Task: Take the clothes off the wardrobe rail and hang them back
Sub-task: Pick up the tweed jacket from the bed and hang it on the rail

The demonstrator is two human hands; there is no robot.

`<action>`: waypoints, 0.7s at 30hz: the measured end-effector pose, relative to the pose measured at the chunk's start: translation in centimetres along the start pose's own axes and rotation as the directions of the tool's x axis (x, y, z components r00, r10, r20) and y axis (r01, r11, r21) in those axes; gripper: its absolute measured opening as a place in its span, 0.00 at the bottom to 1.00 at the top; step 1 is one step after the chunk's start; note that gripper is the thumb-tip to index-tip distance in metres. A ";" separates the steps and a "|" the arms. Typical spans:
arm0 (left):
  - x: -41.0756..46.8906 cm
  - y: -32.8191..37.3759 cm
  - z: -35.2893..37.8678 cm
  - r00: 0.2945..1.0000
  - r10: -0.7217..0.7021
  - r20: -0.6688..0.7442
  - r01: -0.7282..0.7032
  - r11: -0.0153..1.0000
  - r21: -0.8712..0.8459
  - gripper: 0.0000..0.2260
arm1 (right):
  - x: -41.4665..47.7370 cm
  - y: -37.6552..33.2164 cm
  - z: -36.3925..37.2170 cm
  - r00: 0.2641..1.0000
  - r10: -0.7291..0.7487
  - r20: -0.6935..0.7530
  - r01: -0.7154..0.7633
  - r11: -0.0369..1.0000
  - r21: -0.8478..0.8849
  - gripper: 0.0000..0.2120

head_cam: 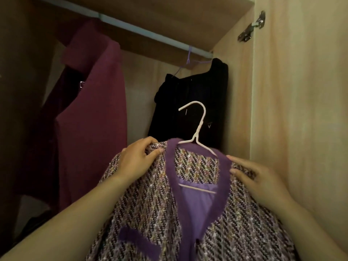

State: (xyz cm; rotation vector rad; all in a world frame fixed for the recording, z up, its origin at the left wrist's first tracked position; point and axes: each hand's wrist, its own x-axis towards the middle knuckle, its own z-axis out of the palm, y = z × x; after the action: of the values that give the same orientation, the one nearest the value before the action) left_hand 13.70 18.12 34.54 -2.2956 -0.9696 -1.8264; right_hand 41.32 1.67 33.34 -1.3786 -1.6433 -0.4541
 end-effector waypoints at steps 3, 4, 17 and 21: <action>1.2 -1.6 0.9 1.000 -0.014 0.026 0.015 0.998 -0.056 0.17 | 1.9 -0.2 1.2 0.995 0.010 -0.102 -0.010 1.000 -0.002 0.14; 1.5 -2.0 1.1 0.999 -0.012 0.032 0.014 0.998 -0.065 0.15 | 2.4 -0.4 1.5 0.993 0.006 -0.116 -0.008 1.000 -0.017 0.14; 10.0 -2.2 -2.6 0.978 0.206 0.043 -0.209 0.974 0.083 0.15 | 9.9 -1.5 2.0 0.897 -0.245 -0.368 0.207 0.968 -0.140 0.17; 13.4 -2.2 -6.2 0.957 0.267 -0.117 -0.224 0.930 0.291 0.19 | 12.9 -4.2 0.9 0.853 -0.309 -0.421 0.210 0.941 -0.265 0.10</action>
State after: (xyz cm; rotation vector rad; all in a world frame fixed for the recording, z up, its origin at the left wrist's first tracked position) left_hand 8.69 23.13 47.64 -1.9767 -0.8104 -1.6239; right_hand 37.63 8.51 44.49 -1.0819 -1.4136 -1.0586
